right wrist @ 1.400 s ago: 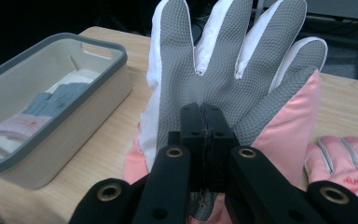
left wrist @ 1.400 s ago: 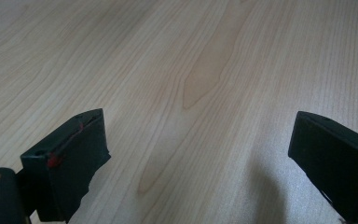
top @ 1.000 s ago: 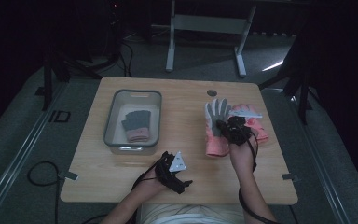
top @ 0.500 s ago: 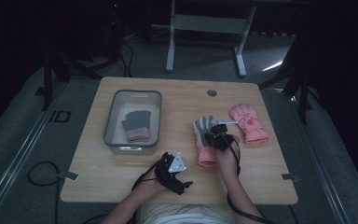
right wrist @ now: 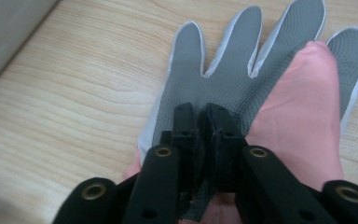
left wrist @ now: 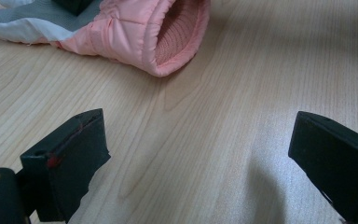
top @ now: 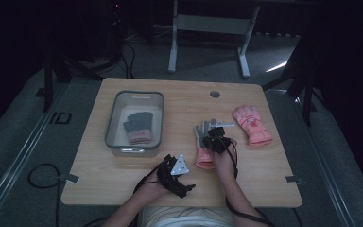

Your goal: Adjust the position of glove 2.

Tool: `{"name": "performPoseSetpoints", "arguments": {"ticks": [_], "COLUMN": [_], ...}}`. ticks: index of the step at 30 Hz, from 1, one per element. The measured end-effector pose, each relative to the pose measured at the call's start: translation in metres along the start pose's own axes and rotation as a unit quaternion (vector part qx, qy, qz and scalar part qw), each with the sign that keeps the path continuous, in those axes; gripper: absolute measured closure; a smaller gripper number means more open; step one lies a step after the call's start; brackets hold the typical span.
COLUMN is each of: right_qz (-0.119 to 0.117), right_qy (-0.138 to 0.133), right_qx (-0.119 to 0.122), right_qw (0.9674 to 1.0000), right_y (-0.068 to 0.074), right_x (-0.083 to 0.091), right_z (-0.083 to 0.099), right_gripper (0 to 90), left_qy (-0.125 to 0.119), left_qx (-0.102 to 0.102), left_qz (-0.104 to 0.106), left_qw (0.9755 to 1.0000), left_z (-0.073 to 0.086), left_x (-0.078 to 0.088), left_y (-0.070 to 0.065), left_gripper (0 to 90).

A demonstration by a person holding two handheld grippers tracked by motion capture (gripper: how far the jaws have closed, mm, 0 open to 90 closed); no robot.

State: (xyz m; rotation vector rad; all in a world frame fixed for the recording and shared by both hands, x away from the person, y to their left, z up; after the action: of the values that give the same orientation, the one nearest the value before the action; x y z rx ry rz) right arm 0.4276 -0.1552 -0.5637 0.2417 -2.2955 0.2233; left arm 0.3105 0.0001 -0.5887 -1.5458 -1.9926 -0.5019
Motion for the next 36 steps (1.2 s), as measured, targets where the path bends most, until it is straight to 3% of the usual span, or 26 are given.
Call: {"name": "performPoseSetpoints", "arguments": {"ticks": [2,5,8,10,12,16,17,18,19,22,28,33,36], "right_qz": [-0.012,-0.027,-0.019,-0.004,0.021,0.042,0.042,0.038,0.064,0.085,0.086,0.09,0.093], "right_qy": [-0.007,-0.038,-0.07,-0.09,-0.093,-0.098,-0.098,-0.099,-0.08,-0.07,-0.06,-0.049,-0.036], "right_qx": [0.002,0.008,0.015,0.021,0.021,0.015,0.015,0.013,0.016,0.029,0.031,0.045,0.048], "right_qw": [0.9999,0.9989,0.9973,0.9957,0.9952,0.9942,0.9942,0.9943,0.9945,0.9934,0.9941,0.9938,0.9939], "right_y": [-0.002,-0.013,-0.035,-0.058,-0.082,-0.131,-0.131,-0.143,-0.169,-0.191,-0.206,-0.207,-0.209], "right_x": [0.008,0.029,0.046,0.051,0.049,0.038,0.038,0.034,0.023,0.012,-0.007,-0.022,-0.032], "right_z": [-0.004,-0.017,-0.027,-0.032,-0.033,-0.035,-0.035,-0.035,-0.033,-0.031,-0.034,-0.035,-0.032], "right_gripper": [77.8,72.7,70.1,69.1,68.8,68.7,68.7,68.2,68.1,65.3,59.0,53.3,54.9], "left_qy": [0.0,-0.004,-0.003,-0.003,-0.007,-0.005,-0.005,-0.001,-0.003,-0.004,-0.005,0.0,0.0], "left_qx": [-0.001,0.001,0.001,0.0,0.002,0.001,0.001,-0.001,-0.002,-0.001,0.001,-0.008,-0.009], "left_qz": [0.001,0.002,0.003,0.003,0.004,0.002,0.002,0.001,0.001,0.001,0.0,-0.003,-0.002], "left_qw": [1.0,1.0,1.0,1.0,1.0,1.0,1.0,1.0,1.0,1.0,1.0,1.0,1.0], "left_z": [0.0,0.0,0.0,0.0,0.0,0.0,0.0,0.0,0.0,0.0,0.001,0.001,0.001], "left_x": [0.0,0.0,0.0,0.001,0.001,0.001,0.001,0.0,0.0,0.0,0.0,-0.001,-0.001], "left_y": [0.0,0.0,0.0,0.0,0.0,0.0,0.0,0.0,0.0,0.0,0.0,-0.001,-0.001], "left_gripper": [4.0,4.0,4.0,4.0,4.0,4.1,4.0,4.0,4.0,4.0,4.0,4.0,4.0]}}
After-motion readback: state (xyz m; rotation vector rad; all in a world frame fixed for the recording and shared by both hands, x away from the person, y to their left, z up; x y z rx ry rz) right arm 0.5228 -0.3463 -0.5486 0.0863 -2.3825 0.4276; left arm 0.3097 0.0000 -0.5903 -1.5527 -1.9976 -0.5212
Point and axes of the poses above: each handheld gripper's, and its own axes: x roughly backward along the jaws, z roughly out of its underside, y roughly to its left, the point moved 4 cm from there along -x, roughly forward along the jaws, and after that the axes turned 12 degrees about z, right-handed, at the moved point
